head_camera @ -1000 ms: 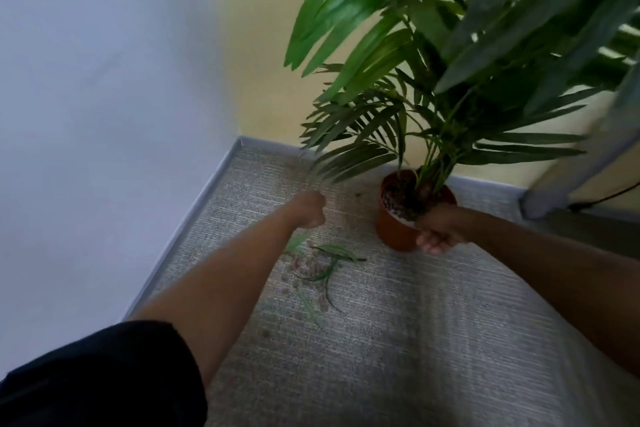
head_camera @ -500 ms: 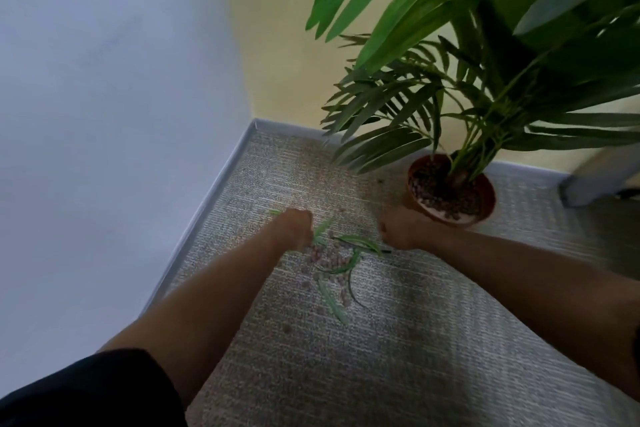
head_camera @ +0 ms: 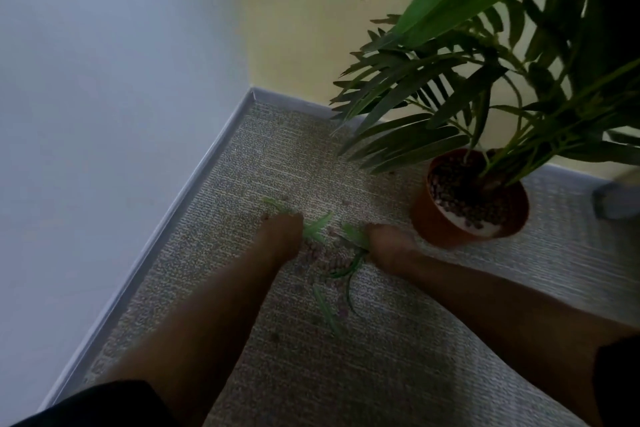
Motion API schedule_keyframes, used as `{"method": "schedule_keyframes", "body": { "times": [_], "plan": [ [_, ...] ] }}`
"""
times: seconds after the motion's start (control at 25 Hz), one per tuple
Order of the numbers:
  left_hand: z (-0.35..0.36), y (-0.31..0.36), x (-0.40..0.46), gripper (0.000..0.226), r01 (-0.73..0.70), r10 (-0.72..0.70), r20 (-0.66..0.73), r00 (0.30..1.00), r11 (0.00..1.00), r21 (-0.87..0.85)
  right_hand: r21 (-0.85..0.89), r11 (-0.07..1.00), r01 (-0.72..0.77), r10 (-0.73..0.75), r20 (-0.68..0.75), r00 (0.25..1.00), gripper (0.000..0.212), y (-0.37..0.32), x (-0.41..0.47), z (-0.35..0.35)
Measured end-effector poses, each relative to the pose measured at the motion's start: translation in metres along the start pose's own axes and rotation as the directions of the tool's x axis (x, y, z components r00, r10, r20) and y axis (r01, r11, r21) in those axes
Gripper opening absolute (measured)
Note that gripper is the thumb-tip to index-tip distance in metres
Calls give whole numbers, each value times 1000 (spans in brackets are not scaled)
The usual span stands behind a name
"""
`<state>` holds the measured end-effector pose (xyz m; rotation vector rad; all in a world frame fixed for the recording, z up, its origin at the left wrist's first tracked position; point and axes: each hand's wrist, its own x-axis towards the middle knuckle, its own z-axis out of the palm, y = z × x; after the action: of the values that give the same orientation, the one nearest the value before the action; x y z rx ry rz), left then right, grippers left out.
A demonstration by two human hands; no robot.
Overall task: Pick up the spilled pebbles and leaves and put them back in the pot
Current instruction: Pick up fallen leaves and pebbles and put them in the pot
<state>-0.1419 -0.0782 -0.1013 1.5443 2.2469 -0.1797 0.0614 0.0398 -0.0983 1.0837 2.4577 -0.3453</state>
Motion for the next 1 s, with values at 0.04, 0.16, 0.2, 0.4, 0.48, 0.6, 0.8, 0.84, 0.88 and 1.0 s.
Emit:
{"method": "schedule_keyframes", "body": {
  "times": [0.04,0.16,0.2,0.4,0.48,0.6,0.8,0.84,0.88,1.0],
  "plan": [
    [1,-1,0,31,5,-5,0,1000,1000,-12,-6,1000,-2,1,-14,1000,43,1,0,2],
    [3,-6,-3,28,-24,24,-30,999,1000,1,-23,1000,-6,5,-21,1000,36,2,0,7],
    [3,-7,-4,27,-39,40,-34,999,999,12,-24,1000,-9,8,-26,1000,32,3,-1,7],
    [-7,-4,-5,27,-64,65,-31,997,997,32,-62,998,-9,4,-69,998,30,6,-13,-6],
    [-15,2,-5,25,-62,62,-6,998,997,40,-90,996,-18,10,-84,996,30,6,-21,-13],
    [-32,17,-11,24,-57,57,-1,998,998,28,-121,993,3,-15,-102,995,25,3,-35,-28],
    [-67,65,-24,23,-152,151,-158,976,988,6,-8,1000,13,-14,-183,983,21,2,-61,-58],
    [-72,76,-26,23,-176,171,-174,970,984,-12,-2,1000,8,-8,-212,977,22,6,-66,-65],
    [-78,86,-27,23,-199,189,-183,965,980,-33,-12,1000,3,-6,-244,970,24,10,-70,-71],
    [-89,118,-27,20,-219,190,-179,965,962,-165,-34,999,-29,16,-334,942,32,34,-81,-90]
  ]
}}
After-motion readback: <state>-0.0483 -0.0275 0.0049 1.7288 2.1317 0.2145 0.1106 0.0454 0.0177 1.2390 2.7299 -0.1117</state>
